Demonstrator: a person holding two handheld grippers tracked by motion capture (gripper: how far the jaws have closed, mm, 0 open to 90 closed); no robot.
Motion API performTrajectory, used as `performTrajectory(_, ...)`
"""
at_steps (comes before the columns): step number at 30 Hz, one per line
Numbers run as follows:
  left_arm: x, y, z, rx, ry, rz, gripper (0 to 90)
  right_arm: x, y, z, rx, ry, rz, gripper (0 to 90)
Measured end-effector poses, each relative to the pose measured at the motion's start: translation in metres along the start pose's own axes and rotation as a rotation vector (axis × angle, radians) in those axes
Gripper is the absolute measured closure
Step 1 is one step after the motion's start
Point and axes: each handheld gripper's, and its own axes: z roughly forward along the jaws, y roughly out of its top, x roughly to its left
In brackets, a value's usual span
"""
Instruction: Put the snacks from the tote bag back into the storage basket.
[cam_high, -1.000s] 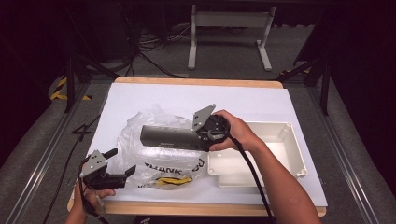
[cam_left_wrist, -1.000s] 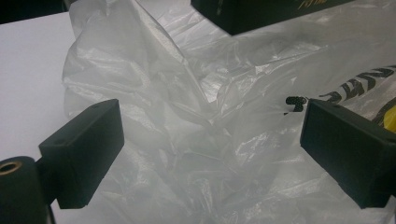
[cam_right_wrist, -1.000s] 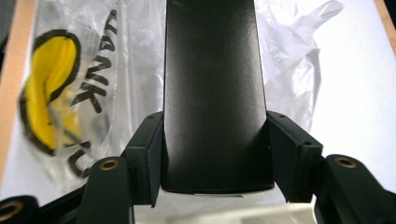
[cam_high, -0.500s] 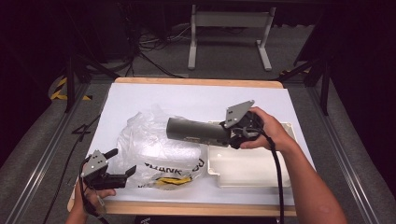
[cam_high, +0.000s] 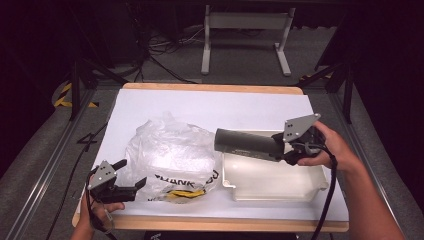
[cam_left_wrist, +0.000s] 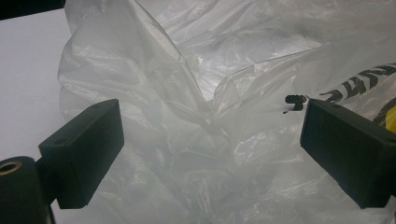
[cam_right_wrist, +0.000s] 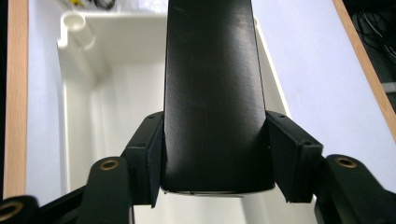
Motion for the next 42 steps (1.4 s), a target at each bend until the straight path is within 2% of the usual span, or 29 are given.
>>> performTrajectory(10,0.001,-0.001,0.0,0.004,0.004,-0.003,7.2,-0.003,-0.036,-0.017,0.023,-0.002,0.046,43.4)
performTrajectory(16,0.002,-0.001,0.001,0.005,0.003,-0.006,7.2,-0.008,-0.052,-0.011,0.051,0.021,0.067,43.4)
performTrajectory(23,0.0,0.0,0.001,0.006,-0.002,-0.005,7.2,-0.007,-0.056,0.009,0.092,0.07,0.048,43.4)
performTrajectory(28,0.0,0.0,0.002,0.008,-0.007,0.001,7.2,-0.008,-0.054,0.032,0.151,0.099,0.018,43.3)
performTrajectory(35,0.0,0.0,0.0,0.0,-0.009,-0.004,7.2,-0.011,-0.055,0.036,0.139,0.117,0.014,43.2)
performTrajectory(42,-0.001,0.001,-0.002,-0.008,-0.004,-0.002,7.2,-0.011,-0.052,0.041,0.187,0.115,-0.035,42.9)
